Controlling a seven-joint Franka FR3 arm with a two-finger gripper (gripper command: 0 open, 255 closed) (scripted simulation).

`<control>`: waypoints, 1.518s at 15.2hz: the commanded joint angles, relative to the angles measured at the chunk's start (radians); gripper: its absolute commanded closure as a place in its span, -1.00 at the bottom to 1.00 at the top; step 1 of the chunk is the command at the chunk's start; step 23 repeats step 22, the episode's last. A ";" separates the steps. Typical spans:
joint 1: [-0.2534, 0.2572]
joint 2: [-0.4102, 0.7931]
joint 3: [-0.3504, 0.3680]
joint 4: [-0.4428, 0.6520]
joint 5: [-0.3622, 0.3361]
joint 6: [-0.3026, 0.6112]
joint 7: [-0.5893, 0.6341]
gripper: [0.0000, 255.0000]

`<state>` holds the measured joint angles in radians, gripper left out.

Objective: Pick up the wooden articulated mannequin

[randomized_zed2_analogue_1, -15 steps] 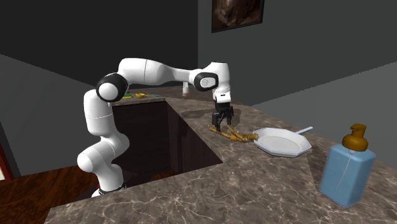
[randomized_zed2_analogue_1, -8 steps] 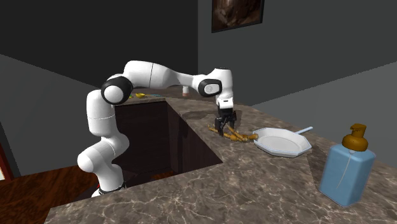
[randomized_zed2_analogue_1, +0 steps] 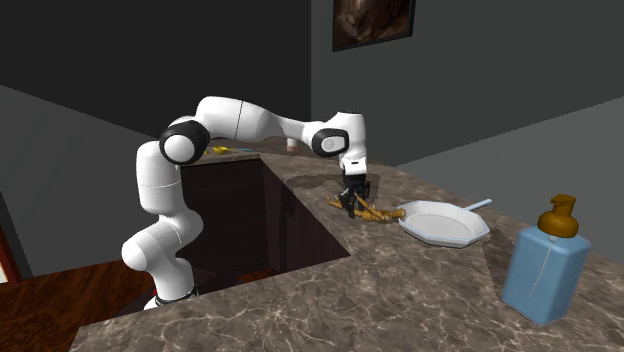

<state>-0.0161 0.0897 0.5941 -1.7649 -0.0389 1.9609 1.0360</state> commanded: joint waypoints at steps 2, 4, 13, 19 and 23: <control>0.000 0.000 0.000 0.000 0.000 0.000 0.000 1.00; 0.000 0.000 0.000 0.000 0.000 0.000 0.000 1.00; 0.001 -0.002 0.001 0.103 0.002 -0.106 -0.002 1.00; 0.006 0.009 0.004 0.197 -0.004 -0.189 0.003 1.00; 0.008 0.012 0.004 0.216 -0.006 -0.206 0.004 1.00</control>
